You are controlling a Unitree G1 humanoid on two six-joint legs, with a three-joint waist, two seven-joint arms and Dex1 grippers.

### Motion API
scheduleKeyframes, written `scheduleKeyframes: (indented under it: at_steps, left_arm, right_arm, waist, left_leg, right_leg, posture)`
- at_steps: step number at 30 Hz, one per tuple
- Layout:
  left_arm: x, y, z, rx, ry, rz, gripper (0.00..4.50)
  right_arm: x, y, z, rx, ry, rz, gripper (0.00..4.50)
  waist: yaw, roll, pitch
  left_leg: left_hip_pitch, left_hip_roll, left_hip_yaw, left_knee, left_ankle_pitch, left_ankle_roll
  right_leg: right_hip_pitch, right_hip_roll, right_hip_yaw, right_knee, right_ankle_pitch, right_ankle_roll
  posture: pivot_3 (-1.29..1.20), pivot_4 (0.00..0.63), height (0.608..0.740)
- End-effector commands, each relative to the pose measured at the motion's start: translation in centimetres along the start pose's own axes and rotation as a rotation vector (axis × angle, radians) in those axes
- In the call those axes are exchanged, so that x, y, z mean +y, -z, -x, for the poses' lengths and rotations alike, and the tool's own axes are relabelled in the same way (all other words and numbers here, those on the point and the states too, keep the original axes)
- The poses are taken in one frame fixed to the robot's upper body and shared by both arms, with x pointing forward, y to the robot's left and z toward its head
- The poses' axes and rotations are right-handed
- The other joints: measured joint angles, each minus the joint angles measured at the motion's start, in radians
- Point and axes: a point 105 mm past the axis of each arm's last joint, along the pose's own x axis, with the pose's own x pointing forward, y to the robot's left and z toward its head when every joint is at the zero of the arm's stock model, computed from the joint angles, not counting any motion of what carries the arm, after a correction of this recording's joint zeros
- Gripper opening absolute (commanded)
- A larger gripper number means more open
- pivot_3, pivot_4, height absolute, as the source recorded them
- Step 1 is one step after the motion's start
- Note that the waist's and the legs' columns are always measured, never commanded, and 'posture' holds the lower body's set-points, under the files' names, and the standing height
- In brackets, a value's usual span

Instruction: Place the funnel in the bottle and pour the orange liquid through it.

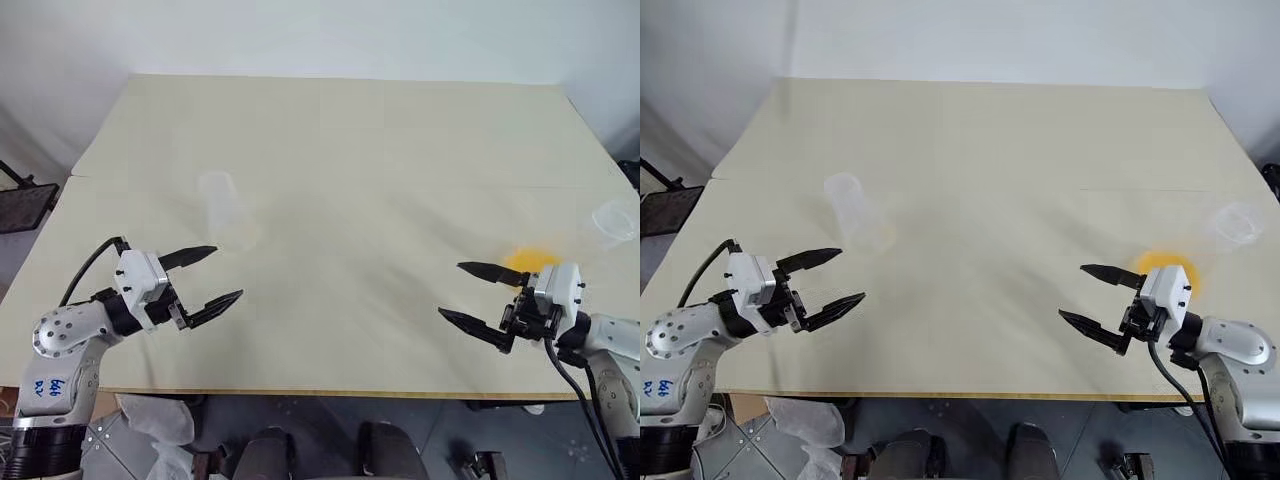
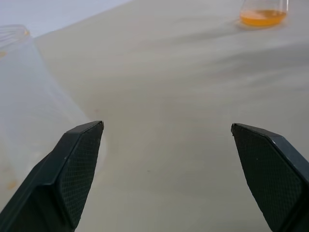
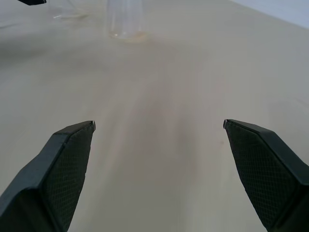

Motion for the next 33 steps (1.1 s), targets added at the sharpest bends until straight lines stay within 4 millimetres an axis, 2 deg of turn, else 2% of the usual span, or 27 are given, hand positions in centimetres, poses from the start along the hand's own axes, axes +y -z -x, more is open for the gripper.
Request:
scheduleKeyframes:
  at_steps: [1, 3, 6, 9, 12, 15, 20, 25, 30, 33]
  left_arm:
    - [0.4, -1.0, 0.5, -0.025, -0.058, -0.035, 4.5]
    - [0.9, -0.8, 1.0, -0.024, -0.126, 0.003, 4.5]
    - [2.7, -0.3, 2.9, -0.05, -0.335, 0.098, 4.5]
    - [2.7, -0.7, 4.1, -0.145, -0.396, 0.193, 4.5]
    - [2.2, 1.7, 6.5, -0.084, -0.573, 0.221, 4.5]
    - [1.8, 2.2, 6.9, -0.088, -0.624, 0.228, 4.5]
    - [2.2, 1.1, 4.5, -0.145, -0.585, 0.229, 4.5]
    - [4.0, 0.1, -0.6, -0.134, -0.464, 0.236, 4.5]
    - [5.8, -0.6, -3.0, -0.097, -0.432, 0.208, 4.5]
    - [7.8, -0.9, -4.1, -0.068, -0.481, 0.179, 4.5]
  right_arm:
    - [0.0, -0.3, -0.3, -0.021, -0.002, 0.024, 4.46]
    - [0.2, -0.5, -0.8, -0.04, -0.007, 0.022, 4.46]
    - [0.5, -1.8, -2.9, -0.129, -0.003, 0.017, 4.46]
    - [0.6, -2.7, -4.1, -0.184, 0.01, 0.012, 4.46]
    - [1.1, -4.0, -6.5, -0.269, 0.025, 0.017, 4.46]
    - [1.5, -4.2, -7.2, -0.277, 0.024, 0.01, 4.46]
    - [1.7, -3.8, -7.3, -0.262, 0.02, -0.004, 4.46]
    - [2.7, -3.7, -7.3, -0.251, -0.001, -0.022, 4.46]
    - [2.8, -4.1, -7.6, -0.261, 0.003, -0.022, 4.46]
    - [3.2, -4.2, -7.7, -0.263, -0.005, -0.025, 4.46]
  waist:
    - [0.0, 0.0, 0.0]
    - [0.0, 0.0, 0.0]
    - [-0.006, 0.0, 0.0]
    - [-0.003, 0.0, 0.0]
    - [-0.005, -0.001, 0.0]
    - [0.002, -0.001, 0.0]
    - [0.026, -0.002, 0.0]
    - [0.022, -0.002, 0.0]
    - [-0.005, -0.002, 0.0]
    - [-0.003, -0.002, 0.0]
  left_leg:
    - [0.0, 0.0, 0.0, 0.0, 0.0, 0.0]
    - [0.0, 0.0, 0.0, 0.0, 0.0, 0.0]
    - [0.0, 0.001, 0.0, 0.0, 0.0, 0.0]
    - [0.001, 0.001, 0.0, 0.0, 0.0, 0.0]
    - [0.001, 0.001, 0.0, 0.001, 0.0, 0.0]
    - [0.001, 0.0, -0.001, 0.0, 0.0, 0.0]
    - [-0.002, -0.002, -0.006, 0.003, 0.0, 0.0]
    - [-0.002, -0.002, -0.006, 0.003, 0.0, 0.0]
    - [0.0, -0.001, -0.003, 0.0, 0.0, 0.0]
    - [0.0, 0.0, -0.003, 0.0, 0.0, -0.001]
  right_leg:
    - [0.0, 0.0, 0.0, 0.0, 0.0, 0.0]
    - [0.0, 0.0, 0.0, 0.0, 0.0, 0.0]
    - [0.0, 0.0, 0.0, 0.0, 0.0, 0.0]
    - [0.0, 0.0, 0.0, 0.001, 0.0, 0.0]
    - [0.0, 0.0, 0.0, 0.001, 0.0, 0.0]
    - [0.0, 0.0, 0.0, 0.001, 0.0, 0.0]
    - [0.001, -0.001, -0.001, 0.001, 0.0, 0.0]
    - [0.001, 0.0, -0.002, 0.002, 0.0, 0.0]
    - [0.0, 0.0, -0.003, 0.002, 0.0, 0.0]
    - [0.0, 0.001, -0.004, 0.002, 0.0, 0.0]
  posture:
    - [0.0, 0.15, 0.74]
    - [0.0, 0.15, 0.74]
    - [0.0, 0.15, 0.74]
    - [0.0, 0.15, 0.74]
    - [0.0, 0.15, 0.74]
    - [0.0, 0.15, 0.74]
    - [0.0, 0.15, 0.74]
    - [0.0, 0.15, 0.74]
    - [0.0, 0.15, 0.74]
    - [0.0, 0.15, 0.74]
